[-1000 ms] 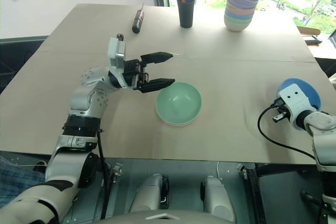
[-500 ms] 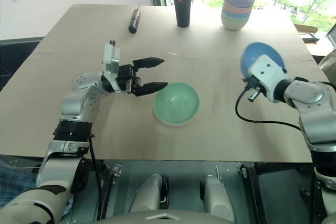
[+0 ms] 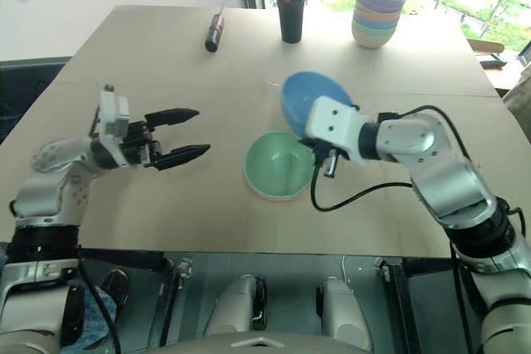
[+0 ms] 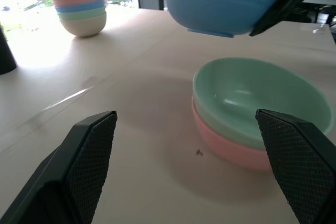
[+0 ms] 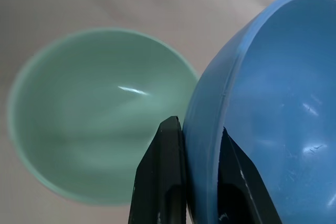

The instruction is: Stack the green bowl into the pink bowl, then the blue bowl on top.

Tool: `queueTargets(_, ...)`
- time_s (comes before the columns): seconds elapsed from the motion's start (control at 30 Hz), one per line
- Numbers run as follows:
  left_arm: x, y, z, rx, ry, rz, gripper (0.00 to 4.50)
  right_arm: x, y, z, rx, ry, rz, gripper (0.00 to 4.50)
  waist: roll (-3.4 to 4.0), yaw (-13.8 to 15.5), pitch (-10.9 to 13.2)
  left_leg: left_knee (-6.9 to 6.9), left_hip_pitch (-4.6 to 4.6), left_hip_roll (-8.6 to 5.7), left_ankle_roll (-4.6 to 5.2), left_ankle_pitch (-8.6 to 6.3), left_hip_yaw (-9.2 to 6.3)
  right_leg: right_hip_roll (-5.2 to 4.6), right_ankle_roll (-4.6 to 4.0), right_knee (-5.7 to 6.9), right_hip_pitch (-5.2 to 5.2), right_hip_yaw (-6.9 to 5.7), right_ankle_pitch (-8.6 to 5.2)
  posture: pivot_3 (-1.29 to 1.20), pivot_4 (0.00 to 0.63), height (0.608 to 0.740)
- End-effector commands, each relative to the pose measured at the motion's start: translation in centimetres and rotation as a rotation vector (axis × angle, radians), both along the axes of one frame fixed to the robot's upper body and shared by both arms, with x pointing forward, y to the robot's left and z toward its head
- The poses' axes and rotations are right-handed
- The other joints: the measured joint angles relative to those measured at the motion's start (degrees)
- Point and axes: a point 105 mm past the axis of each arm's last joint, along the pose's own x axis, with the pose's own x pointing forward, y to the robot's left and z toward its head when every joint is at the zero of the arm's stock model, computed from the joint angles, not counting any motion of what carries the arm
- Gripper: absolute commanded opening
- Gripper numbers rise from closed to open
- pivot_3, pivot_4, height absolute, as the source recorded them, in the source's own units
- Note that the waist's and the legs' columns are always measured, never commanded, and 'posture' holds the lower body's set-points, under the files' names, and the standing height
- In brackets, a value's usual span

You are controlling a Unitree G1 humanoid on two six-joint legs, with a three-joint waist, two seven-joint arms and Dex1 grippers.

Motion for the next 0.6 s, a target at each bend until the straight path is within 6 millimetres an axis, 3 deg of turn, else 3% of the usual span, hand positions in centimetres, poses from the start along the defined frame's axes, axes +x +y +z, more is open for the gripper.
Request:
queueTargets(0.03, -0.8, 0.8, 1.7, 0.01, -0.055, 0.013, 4.5, -1.6, 1.5, 1.0, -0.026, -0.046, 0.103, 0.01, 0.0, 0.1, 0.0, 0.0, 0.0, 0.0, 0.0, 0.0, -0.01, 0.0, 0.0, 0.01, 0.0, -0.01, 0.0, 0.0, 0.15, 0.74)
queueTargets(0.3, -1.1, 1.5, 1.7, 0.035, -0.04, 0.026, 4.5, -3.1, 3.4, 1.0, -0.07, -0.061, 0.201, 0.01, 0.0, -0.2, 0.0, 0.0, 0.01, 0.01, 0.0, 0.0, 0.0, 0.02, -0.01, 0.08, -0.03, 0.0, 0.0, 0.0, 0.15, 0.74)
queueTargets(0.37, -1.2, 1.6, 1.6, 0.039, -0.035, 0.025, 4.5, -3.4, 3.5, 0.8, -0.082, -0.048, 0.209, 0.78, 0.0, -0.2, 0.0, 0.0, 0.01, 0.01, 0.0, 0.0, 0.0, 0.02, -0.01, 0.08, -0.04, 0.0, 0.0, 0.0, 0.15, 0.74)
queueTargets(0.5, -1.0, 1.5, 1.8, 0.044, -0.032, 0.014, 4.5, -3.5, 4.0, 1.4, -0.065, -0.069, 0.207, 1.62, -0.01, -0.2, 0.0, 0.0, 0.02, 0.01, 0.0, 0.0, 0.01, 0.02, -0.01, 0.08, -0.04, 0.0, 0.0, 0.0, 0.15, 0.74)
queueTargets(0.6, -0.8, 1.3, 1.9, 0.046, -0.032, 0.003, 4.5, -3.5, 4.0, 2.0, -0.033, -0.061, 0.189, 2.79, -0.01, -0.2, 0.0, 0.0, 0.02, 0.02, 0.0, 0.0, 0.01, 0.02, -0.02, 0.09, -0.04, 0.0, 0.0, 0.0, 0.15, 0.74)
